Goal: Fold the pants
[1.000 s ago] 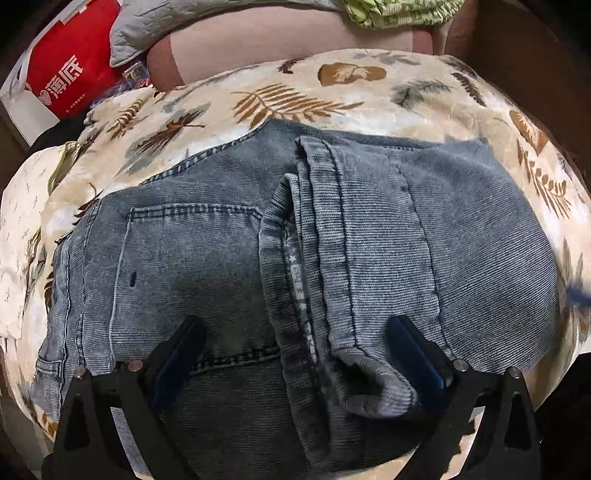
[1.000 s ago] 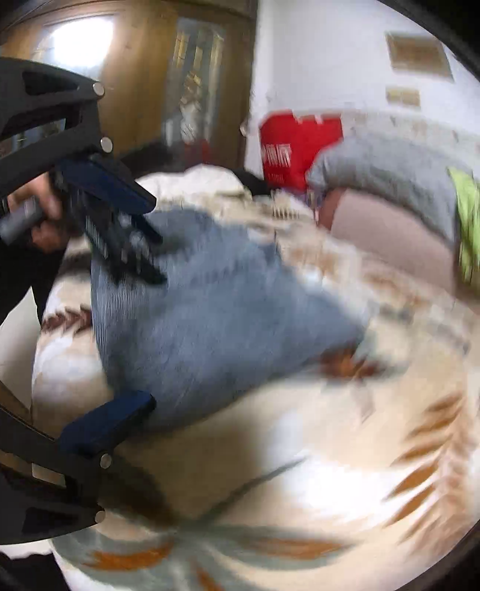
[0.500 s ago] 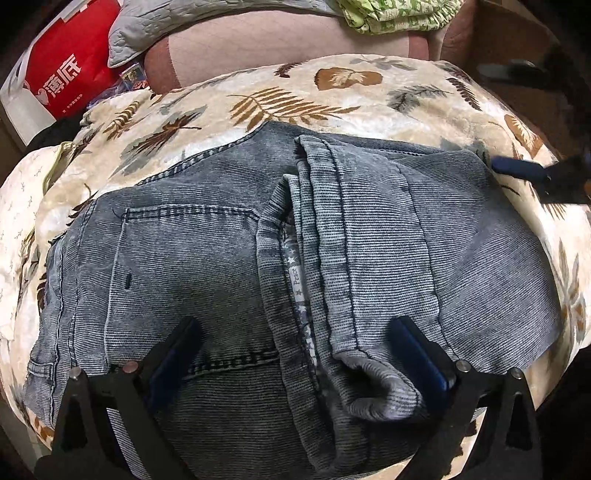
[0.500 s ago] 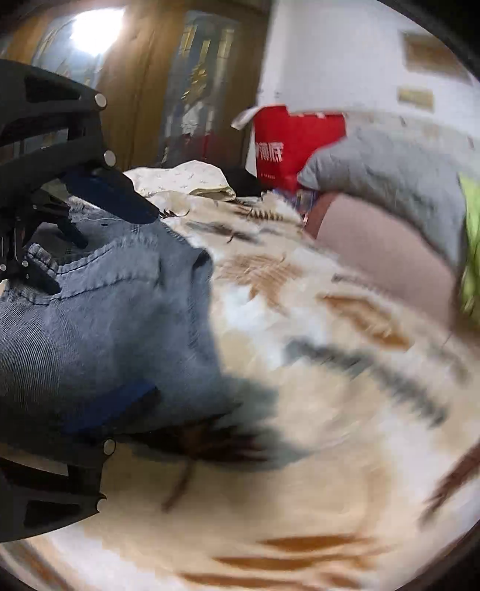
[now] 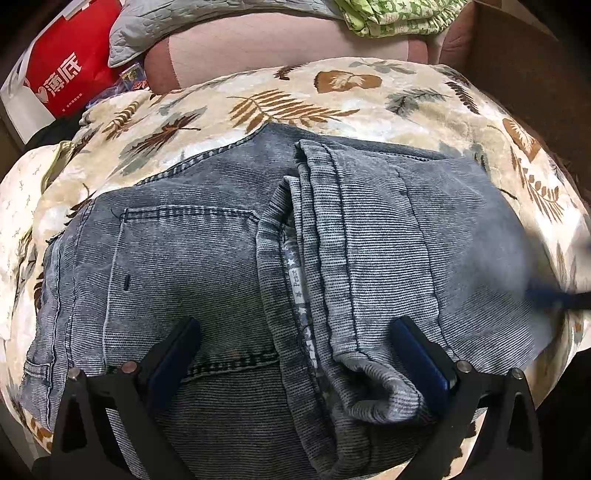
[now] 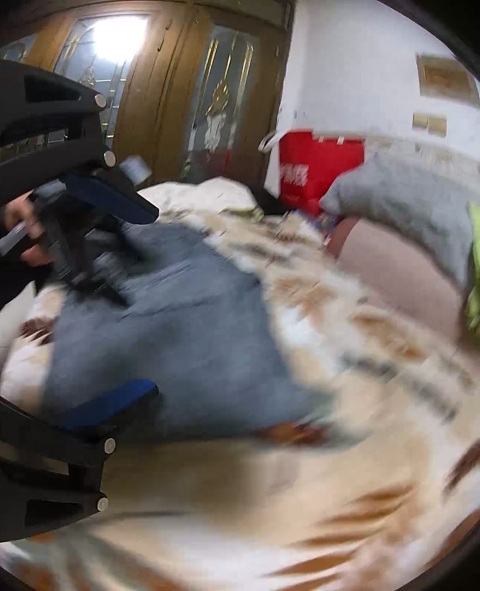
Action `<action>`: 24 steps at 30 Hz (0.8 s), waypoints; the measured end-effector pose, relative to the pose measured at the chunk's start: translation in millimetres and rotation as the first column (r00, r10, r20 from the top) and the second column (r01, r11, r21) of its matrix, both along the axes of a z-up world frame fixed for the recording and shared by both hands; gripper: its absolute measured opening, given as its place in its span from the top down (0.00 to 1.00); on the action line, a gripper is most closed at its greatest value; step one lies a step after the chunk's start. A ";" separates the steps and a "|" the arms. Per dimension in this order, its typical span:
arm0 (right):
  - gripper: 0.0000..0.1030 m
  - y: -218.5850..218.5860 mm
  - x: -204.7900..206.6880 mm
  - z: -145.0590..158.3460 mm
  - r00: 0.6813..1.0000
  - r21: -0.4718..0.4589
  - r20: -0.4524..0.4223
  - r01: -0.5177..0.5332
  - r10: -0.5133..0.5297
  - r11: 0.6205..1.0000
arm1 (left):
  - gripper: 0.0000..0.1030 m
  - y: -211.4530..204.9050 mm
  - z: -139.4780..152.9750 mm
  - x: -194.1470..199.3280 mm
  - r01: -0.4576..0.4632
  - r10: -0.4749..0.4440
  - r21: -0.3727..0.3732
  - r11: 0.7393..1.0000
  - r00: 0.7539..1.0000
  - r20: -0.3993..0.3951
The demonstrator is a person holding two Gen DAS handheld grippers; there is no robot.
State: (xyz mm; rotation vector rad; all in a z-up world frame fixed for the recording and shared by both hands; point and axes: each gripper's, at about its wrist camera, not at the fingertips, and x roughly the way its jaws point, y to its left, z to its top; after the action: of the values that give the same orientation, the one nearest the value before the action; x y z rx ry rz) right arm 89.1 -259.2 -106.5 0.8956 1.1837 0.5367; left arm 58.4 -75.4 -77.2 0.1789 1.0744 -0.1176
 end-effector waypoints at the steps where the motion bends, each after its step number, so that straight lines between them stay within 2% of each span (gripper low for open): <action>1: 0.16 -4.0 -4.7 -3.6 1.000 0.013 0.025 0.016 -0.016 1.000 | 0.00 -0.7 0.4 0.1 0.000 0.000 0.003 1.000 1.000 0.003; 3: 0.16 -12.4 -8.2 7.6 0.998 0.026 0.021 0.054 -0.055 0.998 | 0.00 0.4 1.0 1.0 -0.003 0.003 -0.004 1.000 1.000 -0.003; 6: 0.16 -6.6 -16.1 41.2 0.990 -0.043 0.138 0.038 -0.032 0.998 | 0.00 1.9 3.3 1.8 -0.001 0.001 -0.013 1.000 1.000 -0.016; 8: 0.14 -3.5 -22.2 32.0 0.991 -0.067 0.126 0.043 -0.034 0.997 | 0.00 6.2 8.7 0.5 -0.018 0.018 -0.035 0.999 1.000 -0.019; 10: 0.14 -1.9 -21.1 2.6 0.998 -0.072 0.063 0.025 -0.020 0.997 | 0.00 14.3 19.8 -4.8 -0.033 0.033 -0.092 0.995 0.999 -0.004; 13: 0.14 -15.3 -28.2 13.3 0.990 -0.018 0.121 0.073 -0.071 0.997 | 0.00 33.6 44.4 -23.0 -0.043 0.054 -0.158 0.987 0.996 0.071; 16: 0.14 -9.6 -31.9 27.1 0.977 -0.082 0.206 0.075 -0.057 0.994 | 0.00 66.0 60.3 -42.3 -0.098 0.130 -0.229 0.969 0.983 0.127; 18: 0.14 -0.3 -31.6 27.6 0.973 -0.088 0.227 0.060 -0.038 0.994 | 0.00 95.4 64.4 -54.4 -0.168 0.214 -0.295 0.940 0.968 0.129; 19: 0.14 3.8 -31.5 28.2 0.972 -0.099 0.235 0.055 -0.030 0.994 | 0.00 113.8 65.2 -61.5 -0.211 0.266 -0.344 0.915 0.957 0.120; 20: 0.14 9.7 -29.6 30.1 0.969 -0.103 0.248 0.043 -0.016 0.994 | 0.00 130.8 64.8 -67.2 -0.251 0.315 -0.389 0.886 0.943 0.109; 23: 0.14 28.9 -22.8 42.2 0.955 -0.107 0.297 0.019 0.014 0.994 | 0.00 181.5 56.8 -83.3 -0.373 0.458 -0.526 0.764 0.888 0.036; 24: 0.14 34.7 -21.9 46.4 0.949 -0.114 0.314 0.009 0.028 0.993 | 0.00 191.2 54.1 -85.8 -0.396 0.482 -0.541 0.742 0.876 0.021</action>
State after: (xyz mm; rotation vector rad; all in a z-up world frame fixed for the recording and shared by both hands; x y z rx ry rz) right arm 67.2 -224.5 -60.1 0.6764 0.9176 0.5898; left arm -27.4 115.8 -23.1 -0.5602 0.8609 0.0383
